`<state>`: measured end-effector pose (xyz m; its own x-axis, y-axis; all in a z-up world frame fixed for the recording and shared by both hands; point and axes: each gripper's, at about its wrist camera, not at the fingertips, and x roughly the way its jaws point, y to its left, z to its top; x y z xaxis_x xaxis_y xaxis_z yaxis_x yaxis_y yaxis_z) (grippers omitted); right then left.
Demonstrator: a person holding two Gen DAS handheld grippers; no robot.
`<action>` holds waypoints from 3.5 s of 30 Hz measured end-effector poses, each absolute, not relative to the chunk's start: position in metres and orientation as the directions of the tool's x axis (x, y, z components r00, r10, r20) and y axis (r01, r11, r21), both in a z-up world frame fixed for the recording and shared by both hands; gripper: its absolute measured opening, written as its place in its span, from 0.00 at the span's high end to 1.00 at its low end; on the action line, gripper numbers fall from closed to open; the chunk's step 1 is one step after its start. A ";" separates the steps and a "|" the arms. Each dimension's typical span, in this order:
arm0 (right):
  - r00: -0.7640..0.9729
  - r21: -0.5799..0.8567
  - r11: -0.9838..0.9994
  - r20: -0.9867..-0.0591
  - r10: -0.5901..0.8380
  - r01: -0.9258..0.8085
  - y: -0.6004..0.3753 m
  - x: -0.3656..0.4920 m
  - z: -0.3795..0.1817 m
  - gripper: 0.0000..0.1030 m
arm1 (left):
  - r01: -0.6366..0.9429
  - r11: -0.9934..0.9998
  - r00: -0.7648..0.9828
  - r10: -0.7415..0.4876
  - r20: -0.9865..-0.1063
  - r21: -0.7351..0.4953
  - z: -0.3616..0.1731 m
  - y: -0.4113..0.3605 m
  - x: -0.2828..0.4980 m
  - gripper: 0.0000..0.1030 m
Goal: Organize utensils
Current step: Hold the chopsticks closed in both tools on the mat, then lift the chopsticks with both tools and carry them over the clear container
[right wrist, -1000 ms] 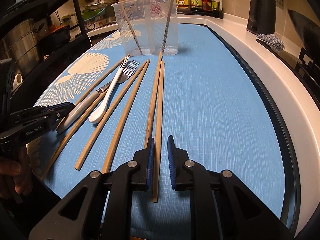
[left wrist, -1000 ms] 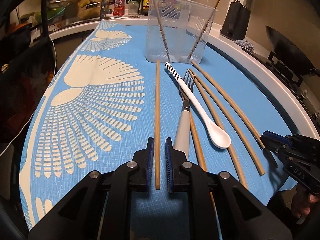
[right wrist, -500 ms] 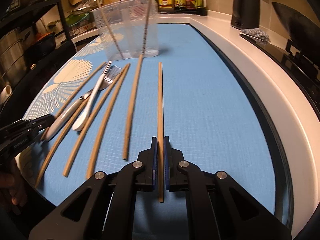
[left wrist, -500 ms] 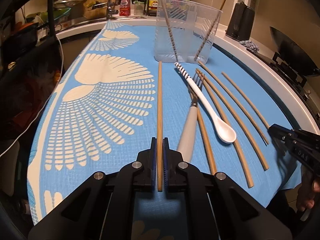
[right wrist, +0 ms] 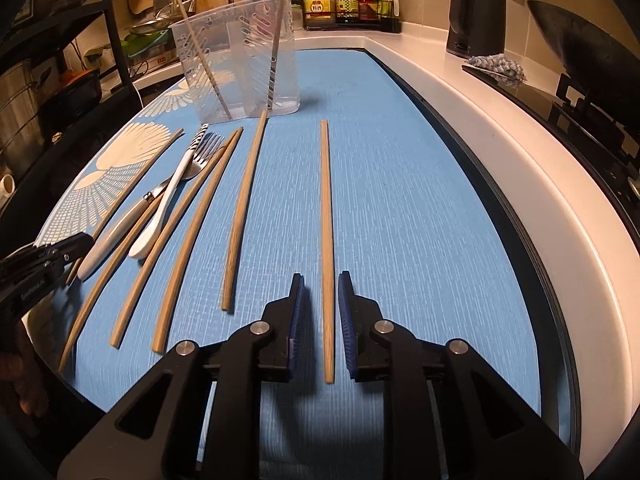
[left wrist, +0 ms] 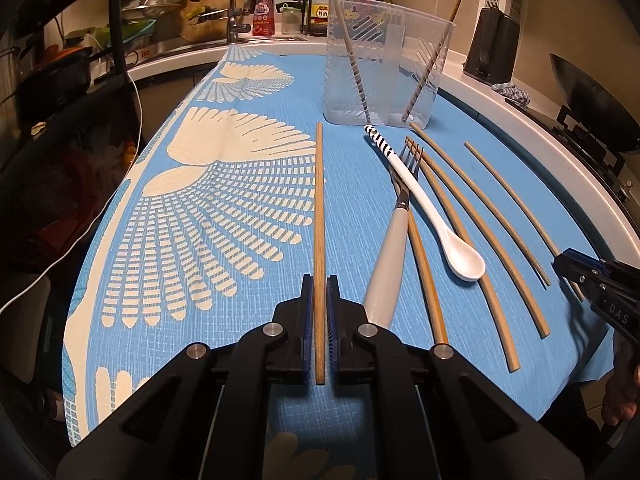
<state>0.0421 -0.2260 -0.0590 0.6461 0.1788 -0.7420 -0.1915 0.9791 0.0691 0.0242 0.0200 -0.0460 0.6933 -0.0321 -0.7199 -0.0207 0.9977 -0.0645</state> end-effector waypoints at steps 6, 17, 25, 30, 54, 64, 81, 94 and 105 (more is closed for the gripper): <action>0.663 0.069 0.982 -0.729 0.170 -0.176 -0.231 0.034 -0.060 0.81 | -0.022 0.998 0.693 -0.033 -0.720 -0.066 -0.046 0.019 0.025 0.92; 0.660 0.100 0.979 -0.725 0.194 -0.179 -0.229 0.041 -0.060 0.95 | -0.021 0.998 0.694 -0.032 -0.719 -0.064 -0.045 0.018 0.025 0.92; 0.656 0.097 0.976 -0.727 0.202 -0.193 -0.227 0.044 -0.060 0.94 | -0.017 0.998 0.694 -0.033 -0.719 -0.063 -0.045 0.018 0.026 0.92; 0.654 0.097 0.976 -0.729 0.202 -0.193 -0.226 0.044 -0.060 0.94 | -0.014 0.998 0.694 -0.036 -0.719 -0.064 -0.045 0.017 0.026 0.94; 0.655 0.096 0.976 -0.728 0.203 -0.196 -0.225 0.045 -0.060 0.94 | -0.006 0.999 0.698 -0.035 -0.715 -0.054 -0.046 0.015 0.026 0.93; 0.667 0.086 0.977 -0.718 0.198 -0.197 -0.228 0.043 -0.054 0.95 | 0.004 0.999 0.706 -0.035 -0.708 -0.046 -0.045 0.013 0.025 0.94; 0.755 0.068 0.977 -0.625 0.199 -0.201 -0.236 0.008 0.007 0.95 | 0.022 0.998 0.811 -0.049 -0.583 -0.052 0.000 0.008 -0.007 0.94; 0.821 0.067 0.968 -0.517 0.240 -0.241 -0.237 0.004 0.072 0.95 | 0.006 0.998 0.881 -0.037 -0.472 -0.067 0.061 0.015 -0.005 0.94; 0.820 0.096 0.958 -0.499 0.281 -0.270 -0.229 0.045 0.105 0.95 | 0.009 0.997 0.910 -0.039 -0.413 -0.074 0.113 0.031 0.041 0.94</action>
